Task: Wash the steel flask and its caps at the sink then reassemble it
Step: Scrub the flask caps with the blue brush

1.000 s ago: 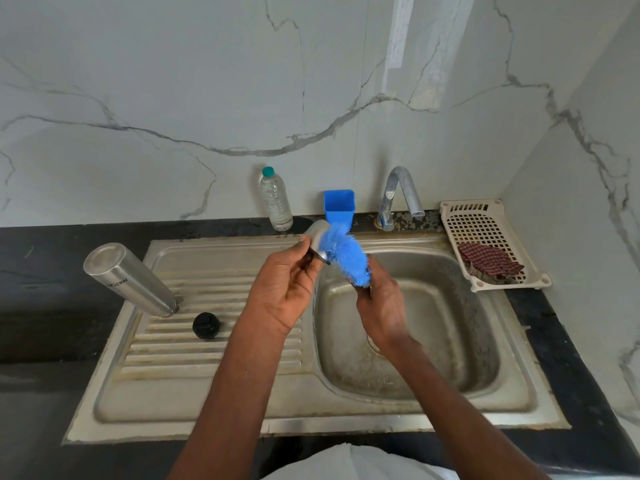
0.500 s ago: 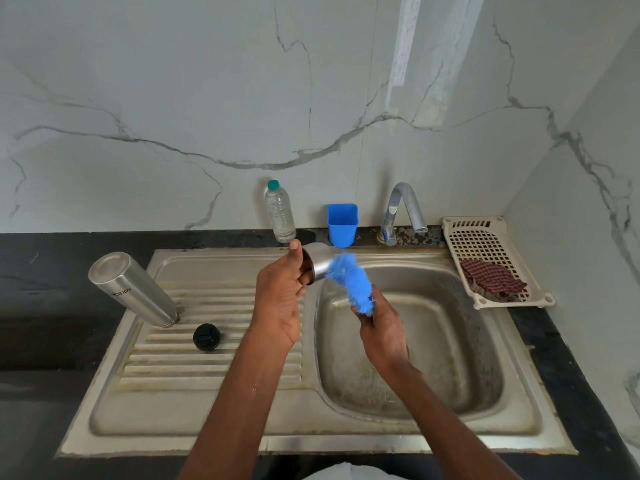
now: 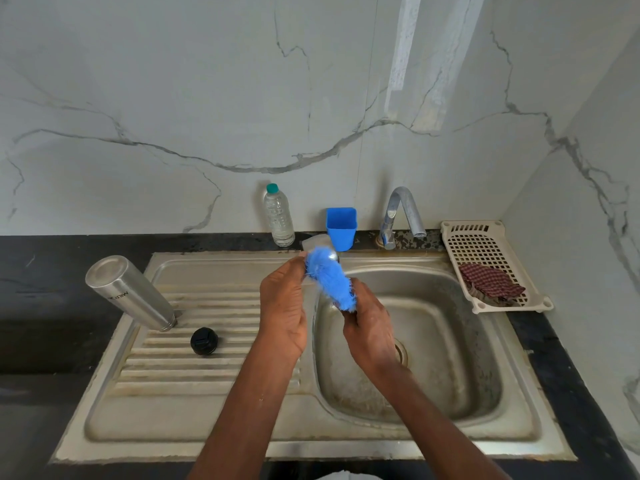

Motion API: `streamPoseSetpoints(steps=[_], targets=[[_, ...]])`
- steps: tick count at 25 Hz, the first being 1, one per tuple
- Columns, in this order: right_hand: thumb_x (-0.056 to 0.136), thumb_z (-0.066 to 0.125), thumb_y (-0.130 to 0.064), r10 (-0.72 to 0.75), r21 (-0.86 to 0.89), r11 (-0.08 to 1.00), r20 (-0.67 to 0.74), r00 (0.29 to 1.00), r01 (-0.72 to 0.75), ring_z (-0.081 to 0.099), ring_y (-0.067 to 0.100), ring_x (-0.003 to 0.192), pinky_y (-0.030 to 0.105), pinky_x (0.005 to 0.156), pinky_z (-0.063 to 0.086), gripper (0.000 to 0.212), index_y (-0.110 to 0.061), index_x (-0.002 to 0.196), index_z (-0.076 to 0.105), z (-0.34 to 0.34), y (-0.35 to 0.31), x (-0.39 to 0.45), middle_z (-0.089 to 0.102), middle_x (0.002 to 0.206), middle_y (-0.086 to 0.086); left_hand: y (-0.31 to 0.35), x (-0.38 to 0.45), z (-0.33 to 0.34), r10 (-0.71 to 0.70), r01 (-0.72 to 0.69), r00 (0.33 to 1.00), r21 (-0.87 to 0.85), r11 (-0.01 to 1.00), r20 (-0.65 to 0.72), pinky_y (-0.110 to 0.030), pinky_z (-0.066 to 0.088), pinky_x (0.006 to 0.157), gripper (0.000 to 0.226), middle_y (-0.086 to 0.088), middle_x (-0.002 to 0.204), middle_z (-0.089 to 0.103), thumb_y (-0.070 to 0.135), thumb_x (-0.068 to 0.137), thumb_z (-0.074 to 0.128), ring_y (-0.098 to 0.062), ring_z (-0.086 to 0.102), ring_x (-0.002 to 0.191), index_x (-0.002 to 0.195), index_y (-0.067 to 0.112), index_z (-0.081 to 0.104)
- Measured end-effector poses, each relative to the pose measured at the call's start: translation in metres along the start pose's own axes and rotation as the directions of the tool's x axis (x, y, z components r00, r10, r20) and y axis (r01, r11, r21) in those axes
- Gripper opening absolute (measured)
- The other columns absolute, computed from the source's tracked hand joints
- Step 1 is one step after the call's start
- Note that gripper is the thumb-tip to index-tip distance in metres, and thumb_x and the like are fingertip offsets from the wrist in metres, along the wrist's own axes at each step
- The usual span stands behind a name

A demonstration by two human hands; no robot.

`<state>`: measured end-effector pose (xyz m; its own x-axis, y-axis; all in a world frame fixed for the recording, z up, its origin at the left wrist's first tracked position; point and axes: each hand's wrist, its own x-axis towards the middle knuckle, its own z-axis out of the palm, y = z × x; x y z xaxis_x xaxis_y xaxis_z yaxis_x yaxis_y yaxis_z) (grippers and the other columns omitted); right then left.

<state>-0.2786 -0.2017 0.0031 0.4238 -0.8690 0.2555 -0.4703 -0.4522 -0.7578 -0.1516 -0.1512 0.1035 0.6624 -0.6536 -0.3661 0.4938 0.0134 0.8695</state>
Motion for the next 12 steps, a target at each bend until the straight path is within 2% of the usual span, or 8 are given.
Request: streamPoseSetpoints(steps=[2,4,7,8,10,12], targets=[[0.085,0.056,0.010,0.060,-0.015,0.998,0.018,0.998,-0.060,0.063,0.014,0.092,0.047,0.078,0.056,0.062,-0.040,0.121,0.050,0.001,0.007,-0.012,0.063,0.102,-0.016,0.001,-0.002,0.001,0.055,-0.055,0.998,0.024,0.998,-0.007,-0.026,0.053,0.086,0.013,-0.002,0.096,0.080,0.020,0.101,0.067,-0.014,0.073,0.093,0.101,0.014,0.079],[0.086,0.058,0.010,0.098,-0.010,0.995,0.008,0.995,-0.097,0.063,0.014,0.090,0.049,0.077,0.057,0.063,-0.043,0.119,0.049,-0.002,0.010,-0.017,0.063,0.100,-0.017,0.005,-0.001,-0.001,0.068,-0.068,0.998,-0.041,0.997,-0.004,-0.021,0.059,0.080,0.019,-0.005,0.101,0.081,0.024,0.102,0.066,-0.014,0.077,0.094,0.110,0.012,0.077],[0.084,0.057,0.012,0.014,-0.026,1.000,-0.034,0.999,-0.015,0.063,0.016,0.091,0.047,0.075,0.055,0.063,-0.036,0.124,0.050,-0.007,0.003,-0.001,0.061,0.101,-0.013,0.008,0.001,-0.004,-0.008,0.009,1.000,-0.111,0.994,0.011,-0.016,0.058,0.070,0.023,-0.009,0.105,0.081,0.024,0.101,0.068,-0.013,0.079,0.090,0.114,0.007,0.076],[0.084,0.057,0.012,-0.006,-0.029,1.000,-0.038,0.999,0.005,0.063,0.016,0.092,0.047,0.076,0.056,0.062,-0.033,0.126,0.051,-0.008,0.002,0.002,0.062,0.103,-0.012,0.007,0.001,-0.004,-0.053,0.056,0.998,-0.122,0.991,0.029,-0.018,0.060,0.075,0.020,-0.009,0.105,0.080,0.020,0.099,0.070,-0.013,0.078,0.088,0.113,0.006,0.076],[0.087,0.058,0.011,0.005,0.004,1.000,-0.039,0.999,-0.005,0.064,0.012,0.096,0.046,0.078,0.058,0.060,-0.030,0.130,0.054,-0.006,0.006,-0.004,0.065,0.108,-0.012,0.002,0.000,-0.007,-0.134,0.141,0.989,-0.134,0.981,0.061,-0.027,0.059,0.093,0.013,-0.009,0.101,0.079,0.011,0.095,0.072,-0.013,0.076,0.089,0.107,0.006,0.075],[0.089,0.059,0.009,0.017,0.032,0.999,-0.022,1.000,-0.016,0.064,0.008,0.097,0.042,0.079,0.058,0.059,-0.031,0.132,0.055,-0.007,0.005,-0.008,0.067,0.109,-0.013,0.000,0.000,-0.010,-0.156,0.166,0.985,-0.166,0.972,0.071,-0.032,0.057,0.098,0.007,-0.007,0.095,0.079,0.007,0.095,0.071,-0.016,0.075,0.093,0.101,0.007,0.075]])
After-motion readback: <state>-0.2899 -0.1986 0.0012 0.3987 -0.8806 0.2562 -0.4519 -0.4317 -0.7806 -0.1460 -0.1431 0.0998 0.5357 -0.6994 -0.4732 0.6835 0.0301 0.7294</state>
